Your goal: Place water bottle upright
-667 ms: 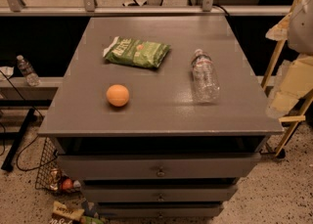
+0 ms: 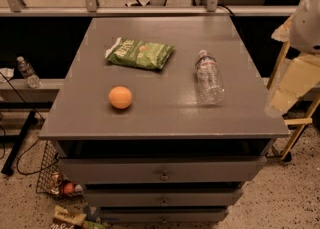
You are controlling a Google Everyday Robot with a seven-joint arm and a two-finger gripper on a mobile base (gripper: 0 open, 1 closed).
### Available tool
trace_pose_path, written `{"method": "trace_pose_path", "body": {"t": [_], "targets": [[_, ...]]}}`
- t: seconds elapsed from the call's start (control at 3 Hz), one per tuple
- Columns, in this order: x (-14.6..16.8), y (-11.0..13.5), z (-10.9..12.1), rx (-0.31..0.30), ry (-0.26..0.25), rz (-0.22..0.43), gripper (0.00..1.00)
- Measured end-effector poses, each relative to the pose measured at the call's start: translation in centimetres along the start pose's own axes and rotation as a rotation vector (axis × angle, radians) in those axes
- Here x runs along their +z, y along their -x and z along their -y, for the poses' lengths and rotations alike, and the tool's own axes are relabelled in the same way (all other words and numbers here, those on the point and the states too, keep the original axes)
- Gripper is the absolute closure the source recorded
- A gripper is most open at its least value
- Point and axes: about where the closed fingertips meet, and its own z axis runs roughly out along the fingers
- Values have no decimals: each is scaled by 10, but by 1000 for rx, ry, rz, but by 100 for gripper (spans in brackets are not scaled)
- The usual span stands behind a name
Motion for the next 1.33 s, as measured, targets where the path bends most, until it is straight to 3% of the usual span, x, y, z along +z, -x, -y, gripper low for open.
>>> {"method": "trace_pose_path", "body": {"t": [0.33,0.67,1.0,1.33], "targets": [[16,14,20,154,50,23,0],[38,20,38,362,118,22,0],[67,20,62,614,151,-33,0],[81,21,73,783,169,-104,0]]}}
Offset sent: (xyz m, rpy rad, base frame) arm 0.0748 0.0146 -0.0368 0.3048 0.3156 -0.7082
